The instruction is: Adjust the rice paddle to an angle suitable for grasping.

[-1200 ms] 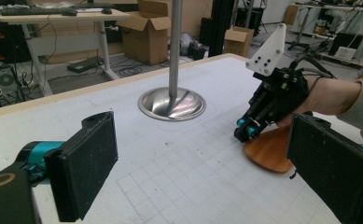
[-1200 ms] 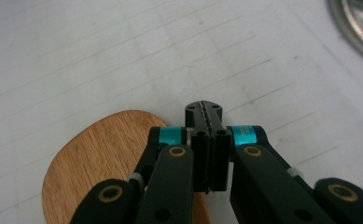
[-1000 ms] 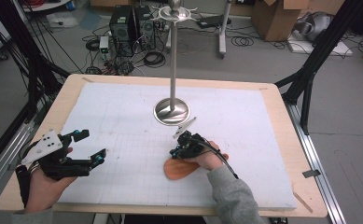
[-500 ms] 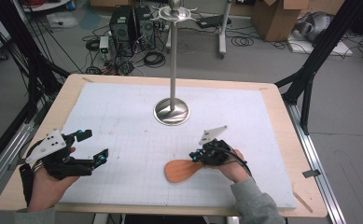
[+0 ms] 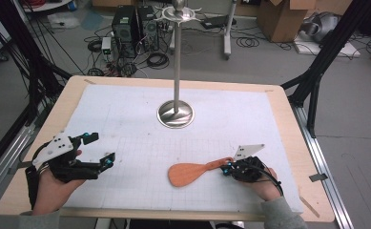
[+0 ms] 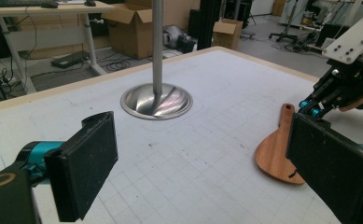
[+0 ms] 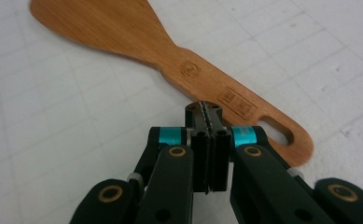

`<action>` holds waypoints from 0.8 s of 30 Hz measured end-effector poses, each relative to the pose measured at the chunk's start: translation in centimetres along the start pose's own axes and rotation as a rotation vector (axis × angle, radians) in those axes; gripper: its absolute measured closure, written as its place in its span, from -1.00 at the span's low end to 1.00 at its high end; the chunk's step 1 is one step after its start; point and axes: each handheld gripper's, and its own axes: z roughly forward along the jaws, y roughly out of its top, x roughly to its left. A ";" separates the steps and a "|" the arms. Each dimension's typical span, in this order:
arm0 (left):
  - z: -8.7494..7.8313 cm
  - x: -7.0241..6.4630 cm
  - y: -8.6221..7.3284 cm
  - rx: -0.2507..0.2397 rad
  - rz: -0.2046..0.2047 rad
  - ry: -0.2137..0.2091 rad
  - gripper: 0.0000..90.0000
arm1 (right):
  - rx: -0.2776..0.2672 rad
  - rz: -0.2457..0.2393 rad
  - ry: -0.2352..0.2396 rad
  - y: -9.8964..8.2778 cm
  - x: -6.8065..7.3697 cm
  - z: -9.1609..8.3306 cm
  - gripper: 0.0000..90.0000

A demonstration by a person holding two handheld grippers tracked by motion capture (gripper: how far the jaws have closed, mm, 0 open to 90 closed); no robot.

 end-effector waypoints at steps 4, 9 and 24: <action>-0.2 0.1 0.0 -0.006 -0.006 0.004 -0.79 | -0.015 0.006 -0.025 0.3 -0.6 0.5 1.00; -0.2 0.1 -0.1 0.004 -0.006 0.002 -0.79 | -0.019 0.028 -0.051 1.3 -1.5 1.4 1.00; -1.1 0.1 -0.2 0.006 -0.007 0.019 -0.79 | -0.018 0.014 -0.105 4.6 -2.7 4.5 1.00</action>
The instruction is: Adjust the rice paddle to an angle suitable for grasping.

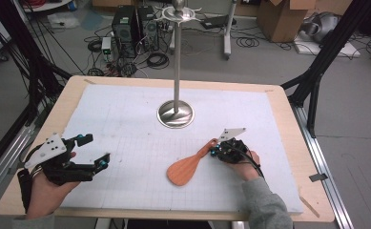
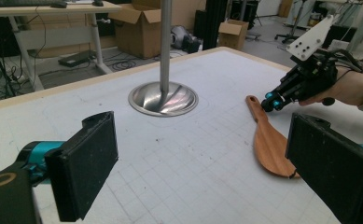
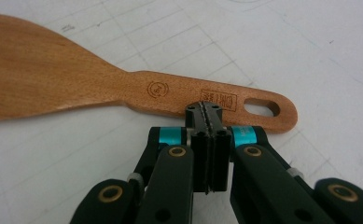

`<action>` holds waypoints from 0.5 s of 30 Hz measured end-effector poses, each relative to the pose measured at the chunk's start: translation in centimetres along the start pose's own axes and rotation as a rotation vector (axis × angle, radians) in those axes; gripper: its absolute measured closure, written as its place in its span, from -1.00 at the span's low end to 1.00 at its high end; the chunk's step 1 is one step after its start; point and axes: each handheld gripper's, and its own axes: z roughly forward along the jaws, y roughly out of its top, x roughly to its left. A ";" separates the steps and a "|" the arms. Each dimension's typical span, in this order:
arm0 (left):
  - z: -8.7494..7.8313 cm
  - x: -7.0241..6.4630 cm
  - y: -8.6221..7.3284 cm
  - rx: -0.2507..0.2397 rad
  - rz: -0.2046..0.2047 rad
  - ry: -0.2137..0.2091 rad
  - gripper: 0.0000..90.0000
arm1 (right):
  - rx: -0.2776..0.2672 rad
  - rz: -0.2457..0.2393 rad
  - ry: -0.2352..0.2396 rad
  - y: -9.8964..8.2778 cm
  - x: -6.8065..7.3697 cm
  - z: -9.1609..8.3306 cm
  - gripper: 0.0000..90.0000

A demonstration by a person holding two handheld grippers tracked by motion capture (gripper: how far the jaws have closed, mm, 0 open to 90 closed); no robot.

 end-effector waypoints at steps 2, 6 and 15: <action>0.0 0.0 0.0 0.004 0.002 0.000 -0.79 | -0.004 0.001 -0.001 0.1 -0.1 0.0 1.00; 0.2 0.0 -0.1 0.008 0.001 0.000 -0.79 | -0.085 0.023 0.023 1.0 0.5 -0.7 1.00; 0.1 -0.3 0.2 0.007 0.023 0.009 -0.79 | -0.115 -0.070 0.142 5.2 5.6 2.2 1.00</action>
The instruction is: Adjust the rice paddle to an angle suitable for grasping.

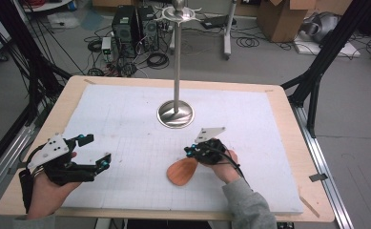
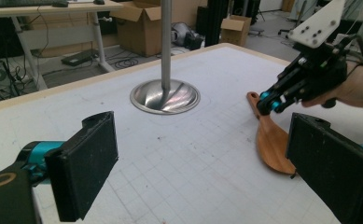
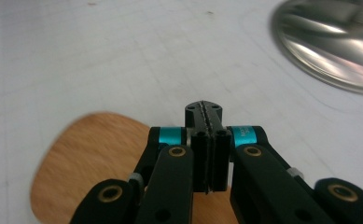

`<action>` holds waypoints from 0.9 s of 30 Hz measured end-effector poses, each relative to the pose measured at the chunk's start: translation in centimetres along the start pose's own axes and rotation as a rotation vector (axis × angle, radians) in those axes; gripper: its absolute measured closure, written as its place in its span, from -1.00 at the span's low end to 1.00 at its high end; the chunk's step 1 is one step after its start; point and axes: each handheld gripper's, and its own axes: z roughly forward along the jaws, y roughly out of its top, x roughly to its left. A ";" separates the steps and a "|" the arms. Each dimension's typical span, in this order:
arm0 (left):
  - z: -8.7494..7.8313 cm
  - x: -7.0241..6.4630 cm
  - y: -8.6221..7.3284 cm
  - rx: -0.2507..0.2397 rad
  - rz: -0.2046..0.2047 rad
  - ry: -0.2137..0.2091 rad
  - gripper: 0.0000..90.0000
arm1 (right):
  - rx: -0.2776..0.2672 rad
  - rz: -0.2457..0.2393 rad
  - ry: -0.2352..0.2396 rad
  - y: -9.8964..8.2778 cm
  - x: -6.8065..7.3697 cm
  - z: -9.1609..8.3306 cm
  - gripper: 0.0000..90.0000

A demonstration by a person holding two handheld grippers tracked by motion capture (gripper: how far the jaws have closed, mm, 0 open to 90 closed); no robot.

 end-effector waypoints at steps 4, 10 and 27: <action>-0.2 0.1 0.0 -0.002 -0.004 0.001 -0.79 | 0.026 -0.023 0.058 1.4 1.7 2.8 1.00; -0.5 0.3 -0.1 -0.005 -0.008 0.008 -0.79 | 0.079 -0.060 0.102 2.1 3.0 4.8 1.00; 0.3 -0.2 -0.1 0.016 0.004 -0.006 -0.79 | 0.139 -0.076 0.129 -0.5 3.8 2.1 1.00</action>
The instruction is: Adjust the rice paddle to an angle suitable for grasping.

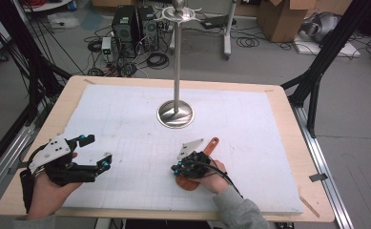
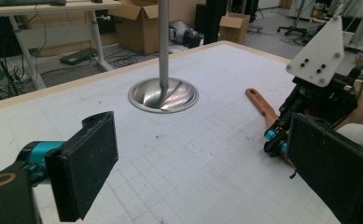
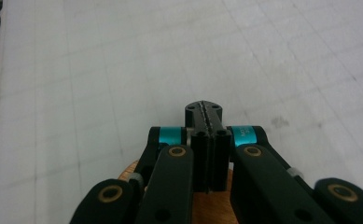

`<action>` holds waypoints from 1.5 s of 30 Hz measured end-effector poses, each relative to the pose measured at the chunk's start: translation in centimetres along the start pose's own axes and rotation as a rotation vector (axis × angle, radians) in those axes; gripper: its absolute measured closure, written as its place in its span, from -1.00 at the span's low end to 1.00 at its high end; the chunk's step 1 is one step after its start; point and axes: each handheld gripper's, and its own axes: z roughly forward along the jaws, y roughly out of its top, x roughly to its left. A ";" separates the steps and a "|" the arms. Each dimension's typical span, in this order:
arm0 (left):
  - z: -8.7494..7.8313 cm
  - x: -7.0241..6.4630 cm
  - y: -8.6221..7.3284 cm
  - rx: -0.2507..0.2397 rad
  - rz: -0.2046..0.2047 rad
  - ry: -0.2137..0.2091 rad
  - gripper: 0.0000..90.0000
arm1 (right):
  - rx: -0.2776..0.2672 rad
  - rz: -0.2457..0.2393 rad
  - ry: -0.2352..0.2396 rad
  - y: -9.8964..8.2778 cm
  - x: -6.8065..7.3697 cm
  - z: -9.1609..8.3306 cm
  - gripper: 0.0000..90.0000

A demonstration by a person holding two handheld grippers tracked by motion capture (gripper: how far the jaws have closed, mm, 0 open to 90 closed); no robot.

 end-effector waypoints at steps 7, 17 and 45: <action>0.4 0.0 0.0 0.006 0.002 -0.005 -0.79 | -0.004 0.019 -0.023 -2.6 0.2 -2.4 1.00; 0.9 -0.3 0.0 0.011 -0.001 -0.017 -0.79 | -0.016 0.051 -0.047 -7.2 0.9 -6.5 1.00; 1.4 -0.1 -0.3 0.024 -0.011 -0.027 -0.79 | -0.059 0.230 -0.187 -9.3 -6.4 -8.5 1.00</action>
